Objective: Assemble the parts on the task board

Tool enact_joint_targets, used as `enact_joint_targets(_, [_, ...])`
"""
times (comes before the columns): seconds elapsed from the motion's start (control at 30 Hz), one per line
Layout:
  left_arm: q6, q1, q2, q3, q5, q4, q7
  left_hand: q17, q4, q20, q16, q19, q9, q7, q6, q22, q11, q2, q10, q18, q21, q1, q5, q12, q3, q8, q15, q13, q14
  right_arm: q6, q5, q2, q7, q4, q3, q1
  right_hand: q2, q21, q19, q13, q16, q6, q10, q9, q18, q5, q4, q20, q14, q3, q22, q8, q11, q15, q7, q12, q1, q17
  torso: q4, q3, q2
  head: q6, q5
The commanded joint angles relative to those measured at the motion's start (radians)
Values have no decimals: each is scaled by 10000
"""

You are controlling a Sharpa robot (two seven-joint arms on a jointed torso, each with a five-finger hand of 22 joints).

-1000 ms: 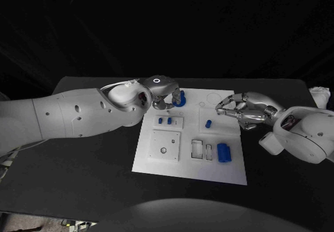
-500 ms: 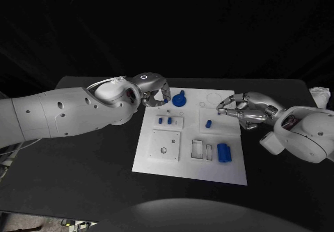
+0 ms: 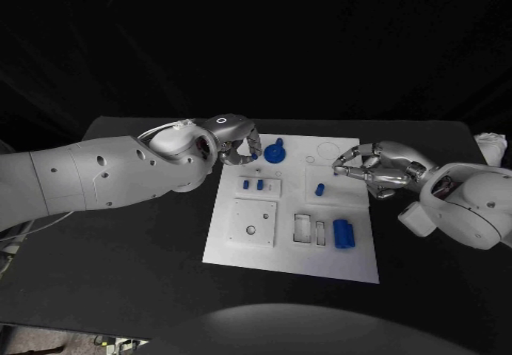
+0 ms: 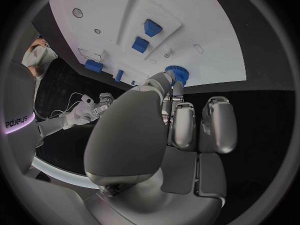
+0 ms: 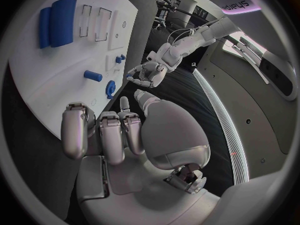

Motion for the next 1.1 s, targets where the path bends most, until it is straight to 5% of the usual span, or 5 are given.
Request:
enact_joint_targets(0.03, [200, -32, 80, 3, 114, -79, 37, -30, -20, -40, -78, 148, -2, 78, -20, 1868, 39, 24, 35, 146, -4, -8, -35, -50, 67, -50, -26, -14, 334, 175, -28, -11, 2, 13, -3, -12, -28, -57, -59, 2624, 34, 19, 1039, -16, -94, 55, -2, -8, 1060, -80, 1846, 7, -61, -74, -3, 38, 63, 2627, 1, -2, -3, 0, 1])
enact_joint_targets(1.1, [1013, -254, 365, 1, 114, -239, -89, -264, -18, -5, -250, 76, -70, 92, -90, 1834, 70, 29, -16, 177, -173, -1, -55, -265, 153, -166, 10, -156, 232, 169, -27, 16, 11, 4, -4, -97, -20, -80, -79, 2624, 34, 23, 1039, -25, -88, 56, -7, -8, 1060, -81, 1838, 6, -62, -74, -4, 38, 79, 2627, 3, -1, -7, 0, 25])
